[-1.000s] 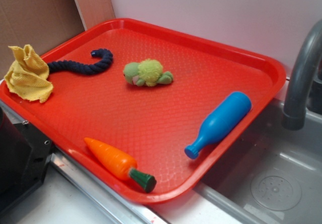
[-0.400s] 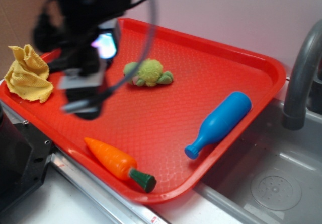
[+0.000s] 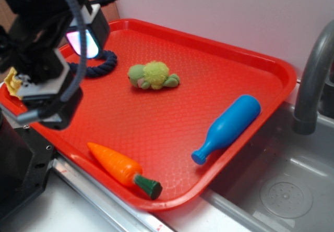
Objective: Grab the carrot.
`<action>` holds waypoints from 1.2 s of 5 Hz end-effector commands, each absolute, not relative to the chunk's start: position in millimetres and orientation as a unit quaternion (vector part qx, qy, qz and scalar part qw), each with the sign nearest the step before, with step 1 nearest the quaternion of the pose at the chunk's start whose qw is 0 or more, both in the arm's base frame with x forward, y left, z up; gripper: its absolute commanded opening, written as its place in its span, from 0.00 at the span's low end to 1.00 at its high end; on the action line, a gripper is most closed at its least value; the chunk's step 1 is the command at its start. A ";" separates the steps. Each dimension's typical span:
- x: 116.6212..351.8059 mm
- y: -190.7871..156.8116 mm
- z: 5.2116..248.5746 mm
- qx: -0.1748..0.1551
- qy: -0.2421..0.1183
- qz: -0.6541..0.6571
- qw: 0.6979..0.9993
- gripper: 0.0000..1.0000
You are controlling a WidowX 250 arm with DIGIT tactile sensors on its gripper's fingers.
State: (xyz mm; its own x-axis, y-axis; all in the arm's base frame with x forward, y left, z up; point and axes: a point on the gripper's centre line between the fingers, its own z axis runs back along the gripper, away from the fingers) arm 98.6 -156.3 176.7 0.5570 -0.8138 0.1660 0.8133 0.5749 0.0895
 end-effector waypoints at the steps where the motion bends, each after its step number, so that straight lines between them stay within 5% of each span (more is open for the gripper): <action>1: 94.3 -156.0 131.4 -0.007 -0.060 -0.514 0.856 1.00; 2: 98.4 -156.9 87.0 -0.047 -0.054 -0.537 0.841 1.00; 3: 105.9 -155.8 52.8 -0.048 -0.013 -0.540 0.840 1.00; 6: 103.1 -145.8 39.3 -0.041 0.015 -0.543 0.839 1.00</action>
